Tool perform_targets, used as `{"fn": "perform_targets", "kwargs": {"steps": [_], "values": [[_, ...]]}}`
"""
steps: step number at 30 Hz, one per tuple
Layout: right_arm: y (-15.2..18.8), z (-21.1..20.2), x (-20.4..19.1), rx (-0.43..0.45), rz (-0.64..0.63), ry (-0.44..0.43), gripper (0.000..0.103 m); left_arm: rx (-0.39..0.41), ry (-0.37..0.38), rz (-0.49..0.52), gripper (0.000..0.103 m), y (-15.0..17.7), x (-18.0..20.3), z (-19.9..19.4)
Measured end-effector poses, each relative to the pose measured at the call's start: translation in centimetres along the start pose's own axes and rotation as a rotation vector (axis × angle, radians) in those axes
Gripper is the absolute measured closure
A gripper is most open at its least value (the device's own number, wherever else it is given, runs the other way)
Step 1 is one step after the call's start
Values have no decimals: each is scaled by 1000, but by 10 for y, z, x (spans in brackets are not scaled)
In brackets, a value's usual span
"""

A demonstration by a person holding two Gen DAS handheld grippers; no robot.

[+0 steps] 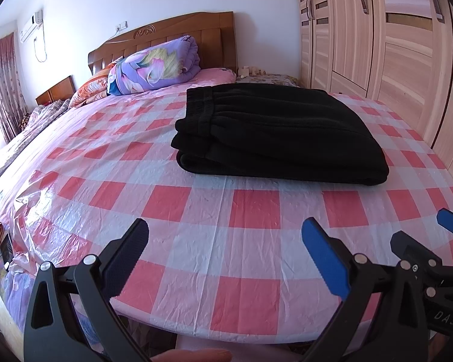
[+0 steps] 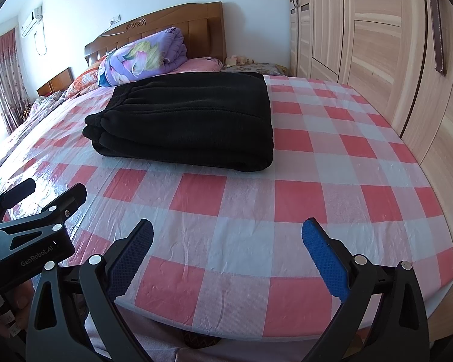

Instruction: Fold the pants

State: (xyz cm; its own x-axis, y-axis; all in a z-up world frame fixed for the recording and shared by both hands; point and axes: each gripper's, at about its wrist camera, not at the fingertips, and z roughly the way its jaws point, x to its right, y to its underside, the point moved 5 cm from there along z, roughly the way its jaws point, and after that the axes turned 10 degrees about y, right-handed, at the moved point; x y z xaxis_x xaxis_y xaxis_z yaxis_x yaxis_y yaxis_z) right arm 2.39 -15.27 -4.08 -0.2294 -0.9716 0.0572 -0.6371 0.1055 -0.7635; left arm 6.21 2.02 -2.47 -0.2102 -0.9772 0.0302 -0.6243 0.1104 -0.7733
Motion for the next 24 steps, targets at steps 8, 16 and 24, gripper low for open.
{"fn": "perform_targets", "kwargs": {"steps": [8, 16, 24], "values": [[0, 1, 1, -2, 3, 0, 6, 1, -2, 6, 2, 1, 0, 0], [2, 0, 0, -3, 3, -1, 6, 1, -1, 7, 2, 1, 0, 0], [0, 1, 1, -4, 4, -1, 6, 2, -2, 3, 2, 2, -1, 0]]}}
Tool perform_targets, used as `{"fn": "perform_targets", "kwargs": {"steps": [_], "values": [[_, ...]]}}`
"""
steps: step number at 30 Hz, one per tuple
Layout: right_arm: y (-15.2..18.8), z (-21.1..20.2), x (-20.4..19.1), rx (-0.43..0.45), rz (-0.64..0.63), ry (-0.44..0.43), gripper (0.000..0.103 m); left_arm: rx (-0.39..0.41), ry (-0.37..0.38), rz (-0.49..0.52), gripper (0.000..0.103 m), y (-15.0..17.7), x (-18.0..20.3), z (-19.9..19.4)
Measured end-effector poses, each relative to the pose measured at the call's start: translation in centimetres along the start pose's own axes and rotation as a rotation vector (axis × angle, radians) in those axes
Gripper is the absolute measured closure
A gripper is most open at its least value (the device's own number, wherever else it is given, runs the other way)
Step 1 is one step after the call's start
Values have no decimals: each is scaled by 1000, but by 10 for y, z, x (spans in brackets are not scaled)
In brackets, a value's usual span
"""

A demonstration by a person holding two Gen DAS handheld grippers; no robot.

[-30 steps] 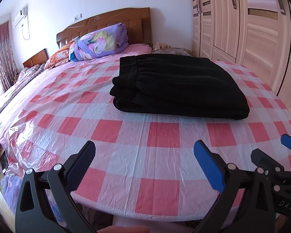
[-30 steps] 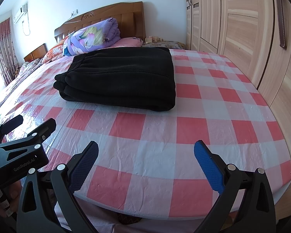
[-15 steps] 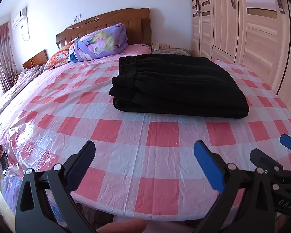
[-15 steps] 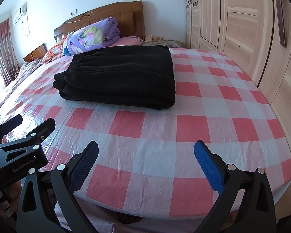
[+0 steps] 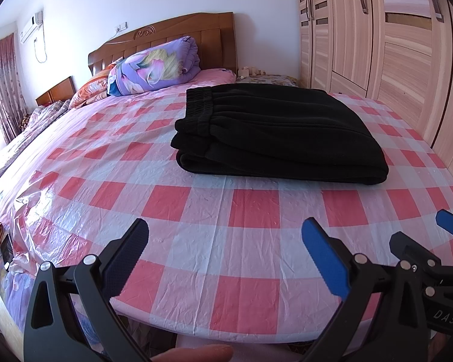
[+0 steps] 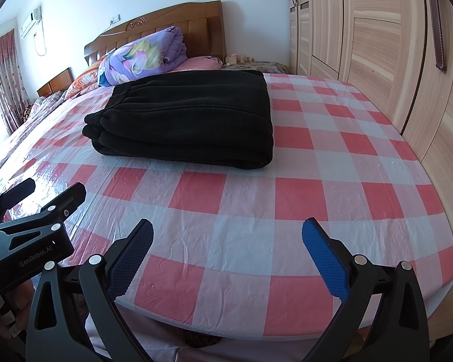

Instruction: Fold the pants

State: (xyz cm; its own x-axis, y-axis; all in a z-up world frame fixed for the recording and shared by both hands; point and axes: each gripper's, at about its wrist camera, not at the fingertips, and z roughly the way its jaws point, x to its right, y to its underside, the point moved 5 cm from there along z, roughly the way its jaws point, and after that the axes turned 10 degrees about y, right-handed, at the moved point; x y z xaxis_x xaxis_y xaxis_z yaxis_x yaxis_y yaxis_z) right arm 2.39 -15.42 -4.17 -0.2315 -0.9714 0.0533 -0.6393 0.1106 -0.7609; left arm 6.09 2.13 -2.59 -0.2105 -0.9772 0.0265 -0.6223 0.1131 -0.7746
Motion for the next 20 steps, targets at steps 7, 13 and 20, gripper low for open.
{"fn": "perform_targets", "kwargs": {"steps": [7, 13, 20], "values": [[-1, 0, 1, 0, 0, -1, 6, 1, 0, 4, 2, 0, 0, 0], [1, 0, 0, -2, 1, -2, 6, 13, 1, 7, 2, -1, 1, -3], [1, 1, 0, -2, 1, -2, 6, -11, 15, -7, 2, 1, 0, 2]]}}
